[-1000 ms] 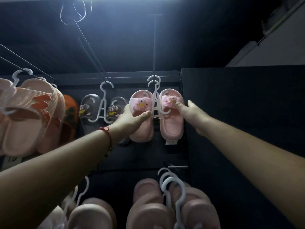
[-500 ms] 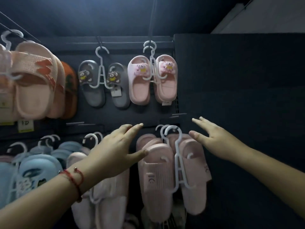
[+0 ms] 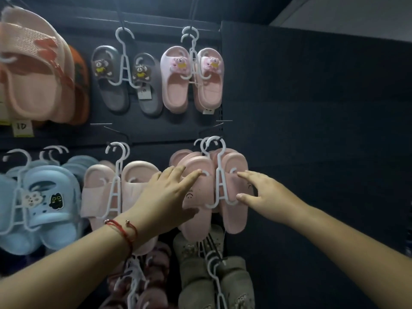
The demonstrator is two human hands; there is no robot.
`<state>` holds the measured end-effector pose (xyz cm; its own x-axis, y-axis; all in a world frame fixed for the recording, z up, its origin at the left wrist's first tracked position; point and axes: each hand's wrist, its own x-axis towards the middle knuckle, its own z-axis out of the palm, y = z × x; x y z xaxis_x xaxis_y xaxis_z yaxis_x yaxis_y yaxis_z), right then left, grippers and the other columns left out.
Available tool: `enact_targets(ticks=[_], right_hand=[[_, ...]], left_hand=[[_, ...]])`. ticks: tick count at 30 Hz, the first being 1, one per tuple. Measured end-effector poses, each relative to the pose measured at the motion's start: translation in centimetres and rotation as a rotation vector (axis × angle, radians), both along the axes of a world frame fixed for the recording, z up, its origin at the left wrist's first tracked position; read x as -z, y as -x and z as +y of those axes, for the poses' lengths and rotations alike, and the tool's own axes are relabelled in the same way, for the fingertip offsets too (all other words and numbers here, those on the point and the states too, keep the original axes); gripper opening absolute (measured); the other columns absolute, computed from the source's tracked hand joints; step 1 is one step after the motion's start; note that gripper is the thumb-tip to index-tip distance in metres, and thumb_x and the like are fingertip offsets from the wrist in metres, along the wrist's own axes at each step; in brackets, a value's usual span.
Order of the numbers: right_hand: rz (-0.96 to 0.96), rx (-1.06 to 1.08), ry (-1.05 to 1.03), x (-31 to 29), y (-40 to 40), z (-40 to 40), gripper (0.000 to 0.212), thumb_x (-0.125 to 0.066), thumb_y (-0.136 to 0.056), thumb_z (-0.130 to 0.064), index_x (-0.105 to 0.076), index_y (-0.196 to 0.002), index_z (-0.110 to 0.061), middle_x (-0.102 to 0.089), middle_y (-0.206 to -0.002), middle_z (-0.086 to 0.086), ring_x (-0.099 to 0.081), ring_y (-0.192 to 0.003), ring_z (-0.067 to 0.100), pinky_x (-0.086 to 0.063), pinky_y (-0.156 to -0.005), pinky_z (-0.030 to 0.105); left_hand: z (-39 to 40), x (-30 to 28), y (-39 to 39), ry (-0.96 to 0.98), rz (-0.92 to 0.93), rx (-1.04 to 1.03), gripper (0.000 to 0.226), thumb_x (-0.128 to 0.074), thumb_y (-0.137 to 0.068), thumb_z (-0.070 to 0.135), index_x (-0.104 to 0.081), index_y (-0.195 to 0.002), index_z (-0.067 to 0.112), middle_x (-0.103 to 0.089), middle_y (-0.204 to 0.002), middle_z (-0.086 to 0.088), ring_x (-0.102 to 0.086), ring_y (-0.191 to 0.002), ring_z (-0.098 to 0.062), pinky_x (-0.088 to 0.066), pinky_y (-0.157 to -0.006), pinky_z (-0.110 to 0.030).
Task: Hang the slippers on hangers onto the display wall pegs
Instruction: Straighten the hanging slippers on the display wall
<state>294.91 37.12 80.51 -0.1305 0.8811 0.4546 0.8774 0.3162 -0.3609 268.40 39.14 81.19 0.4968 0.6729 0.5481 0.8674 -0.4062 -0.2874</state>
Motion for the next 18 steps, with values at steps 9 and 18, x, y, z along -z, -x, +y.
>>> enact_targets(ticks=[9,18], right_hand=[[-0.002,-0.094,-0.003,0.9,-1.1,2.4,0.09,-0.073,-0.086,-0.038,-0.018,-0.157,-0.041,-0.009,-0.166,-0.013,-0.016,-0.152,0.013,-0.031,-0.12,0.039],[-0.345,0.024,-0.192,5.3,-1.7,7.4,0.104,-0.062,-0.089,-0.022,0.016,-0.156,-0.034,0.009,-0.167,0.004,0.005,-0.154,0.03,0.007,-0.119,0.038]], left_hand=[[4.1,1.5,-2.3,-0.13,0.074,-0.06,0.118,-0.09,-0.05,0.055,-0.037,-0.151,0.027,-0.046,-0.148,-0.022,-0.047,-0.135,-0.046,-0.042,-0.104,-0.067],[6.4,3.5,-2.7,-0.186,0.17,-0.084,0.129,-0.092,-0.048,0.053,-0.03,-0.157,0.025,-0.038,-0.157,-0.022,-0.031,-0.146,-0.046,-0.027,-0.109,-0.075]])
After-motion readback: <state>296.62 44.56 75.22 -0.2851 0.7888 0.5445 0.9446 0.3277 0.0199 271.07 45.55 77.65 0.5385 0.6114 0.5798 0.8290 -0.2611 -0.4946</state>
